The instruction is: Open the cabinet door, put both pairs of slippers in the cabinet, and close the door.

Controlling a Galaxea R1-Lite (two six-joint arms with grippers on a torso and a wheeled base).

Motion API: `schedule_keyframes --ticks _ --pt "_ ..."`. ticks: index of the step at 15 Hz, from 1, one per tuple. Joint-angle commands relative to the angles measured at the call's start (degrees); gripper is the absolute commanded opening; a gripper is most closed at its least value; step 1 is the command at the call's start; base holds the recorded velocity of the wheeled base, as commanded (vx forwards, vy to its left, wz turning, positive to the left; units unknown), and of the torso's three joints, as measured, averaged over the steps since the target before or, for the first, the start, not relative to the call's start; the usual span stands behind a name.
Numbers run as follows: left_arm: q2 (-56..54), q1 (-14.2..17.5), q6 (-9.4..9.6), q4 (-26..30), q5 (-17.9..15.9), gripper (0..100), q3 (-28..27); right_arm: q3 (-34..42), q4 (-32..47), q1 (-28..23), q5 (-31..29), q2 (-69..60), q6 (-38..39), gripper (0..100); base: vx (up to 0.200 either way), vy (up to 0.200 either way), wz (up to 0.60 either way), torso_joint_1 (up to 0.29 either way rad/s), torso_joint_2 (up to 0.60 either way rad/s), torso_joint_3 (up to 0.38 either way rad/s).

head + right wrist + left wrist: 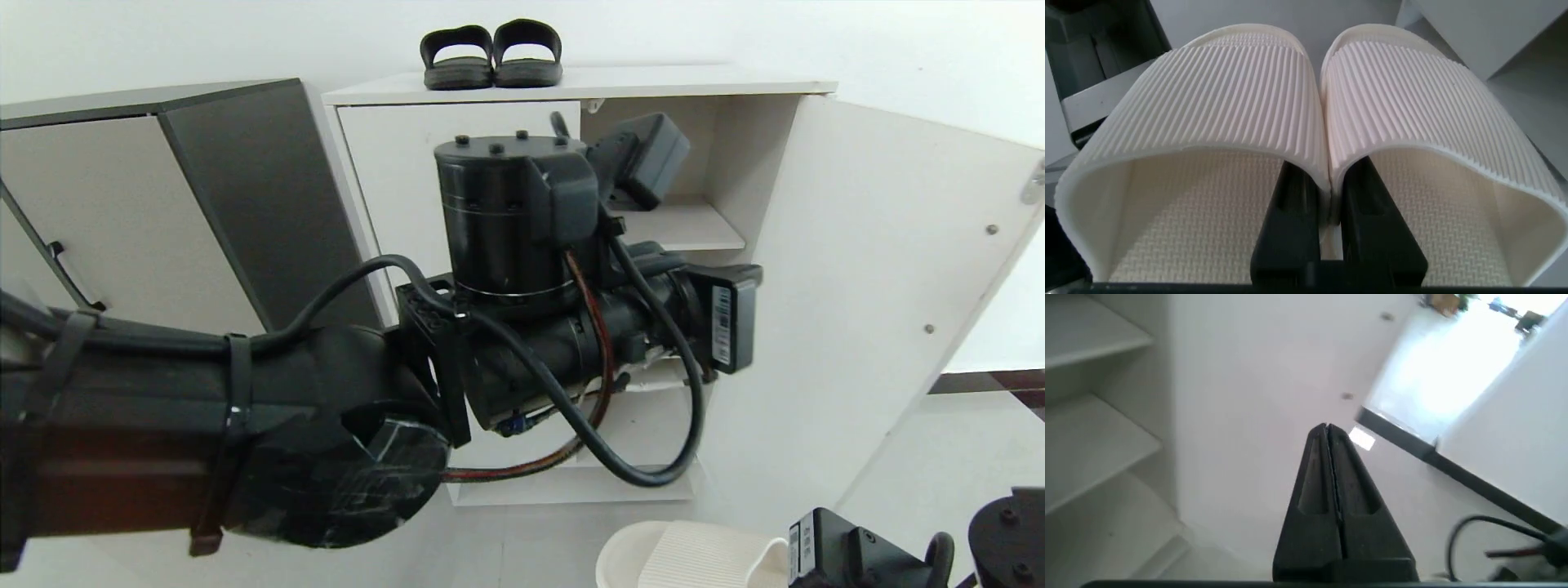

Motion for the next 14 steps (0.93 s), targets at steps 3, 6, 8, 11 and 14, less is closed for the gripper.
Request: schedule_keyframes --ticks 3,6,8,11,14 --pt "-15.0 11.9 -0.15 -4.5 7.2 0 14.7 -0.3 -0.1 -1.3 0.1 0.1 0.0 0 0.0 0.0 0.0 0.0 0.0 0.0" --pt "-33.9 15.5 1.96 -4.2 7.5 0 34.5 0.0 -1.3 -1.3 0.0 0.1 0.0 0 0.0 0.0 0.0 0.0 0.0 0.0" --pt "-50.0 19.7 5.21 -4.1 10.8 0 52.5 0.0 -1.5 -1.3 0.0 -0.4 -0.1 0 0.0 0.0 0.0 0.0 0.0 0.0" --pt "-65.8 26.6 5.3 0.6 21.4 0 66.7 0.0 -1.5 -1.3 0.0 -0.7 -0.1 0 0.0 0.0 0.0 0.0 0.0 0.0" --pt "-79.8 33.5 6.97 19.7 26.8 0 68.9 0.0 -1.5 -1.3 0.0 -0.8 -0.1 0 0.0 0.0 0.0 0.0 0.0 0.0"
